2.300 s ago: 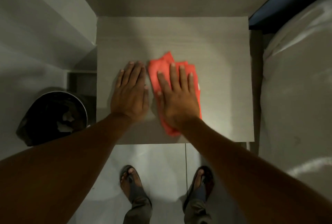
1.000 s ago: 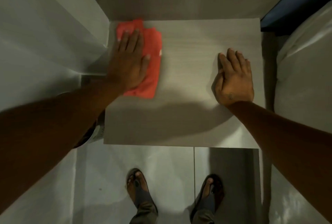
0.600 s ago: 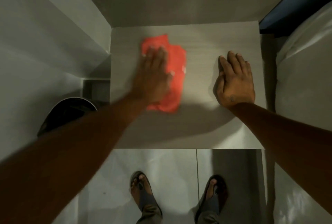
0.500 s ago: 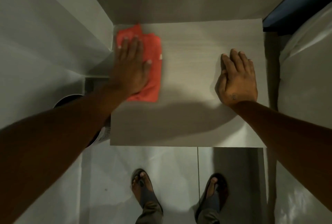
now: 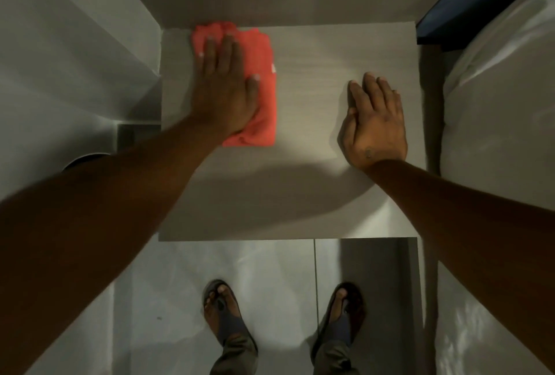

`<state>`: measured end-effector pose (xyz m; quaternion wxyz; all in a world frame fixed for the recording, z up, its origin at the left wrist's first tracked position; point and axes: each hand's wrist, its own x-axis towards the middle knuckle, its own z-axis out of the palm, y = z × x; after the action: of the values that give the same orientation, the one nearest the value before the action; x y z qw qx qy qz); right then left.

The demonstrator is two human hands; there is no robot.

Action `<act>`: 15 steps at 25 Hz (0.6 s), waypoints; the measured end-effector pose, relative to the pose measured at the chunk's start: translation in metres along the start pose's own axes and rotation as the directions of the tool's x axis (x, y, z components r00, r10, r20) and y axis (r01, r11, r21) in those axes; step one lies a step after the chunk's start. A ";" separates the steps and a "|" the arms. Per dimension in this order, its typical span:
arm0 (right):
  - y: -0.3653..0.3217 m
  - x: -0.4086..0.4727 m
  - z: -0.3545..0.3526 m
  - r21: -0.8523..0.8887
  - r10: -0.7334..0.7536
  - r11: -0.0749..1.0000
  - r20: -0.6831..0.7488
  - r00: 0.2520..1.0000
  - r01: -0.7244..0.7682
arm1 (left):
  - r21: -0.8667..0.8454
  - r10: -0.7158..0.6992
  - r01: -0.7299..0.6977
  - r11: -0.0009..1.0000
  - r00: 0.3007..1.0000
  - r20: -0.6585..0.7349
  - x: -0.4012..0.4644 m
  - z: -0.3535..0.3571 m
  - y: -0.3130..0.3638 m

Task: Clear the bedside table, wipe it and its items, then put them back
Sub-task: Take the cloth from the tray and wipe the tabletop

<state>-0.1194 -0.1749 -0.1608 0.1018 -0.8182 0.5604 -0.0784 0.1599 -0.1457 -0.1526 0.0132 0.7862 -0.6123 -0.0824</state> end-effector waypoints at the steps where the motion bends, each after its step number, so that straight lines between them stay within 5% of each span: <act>1: 0.000 0.000 0.000 0.005 -0.002 1.000 -0.007 1.000 0.002 | -0.011 0.065 -0.065 0.998 0.998 -0.006 -0.012 0.005 0.022; 5: -0.002 0.001 0.000 0.024 -0.003 1.000 -0.031 1.000 0.004 | 0.000 0.429 -0.432 0.902 0.896 0.118 -0.146 0.010 0.046; 9: 0.002 0.002 0.001 0.002 -0.006 1.000 -0.027 1.000 0.006 | 0.063 0.335 -0.341 0.938 0.938 0.088 -0.103 0.008 0.018; 15: -0.003 0.000 0.001 0.050 0.033 0.998 -0.036 0.999 -0.031 | -0.010 0.339 -0.340 0.940 0.936 0.092 -0.068 0.004 0.076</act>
<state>-0.1163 -0.1735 -0.1610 0.1130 -0.8047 0.5732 -0.1057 0.0704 -0.0990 -0.1399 -0.0038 0.6641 -0.7390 -0.1134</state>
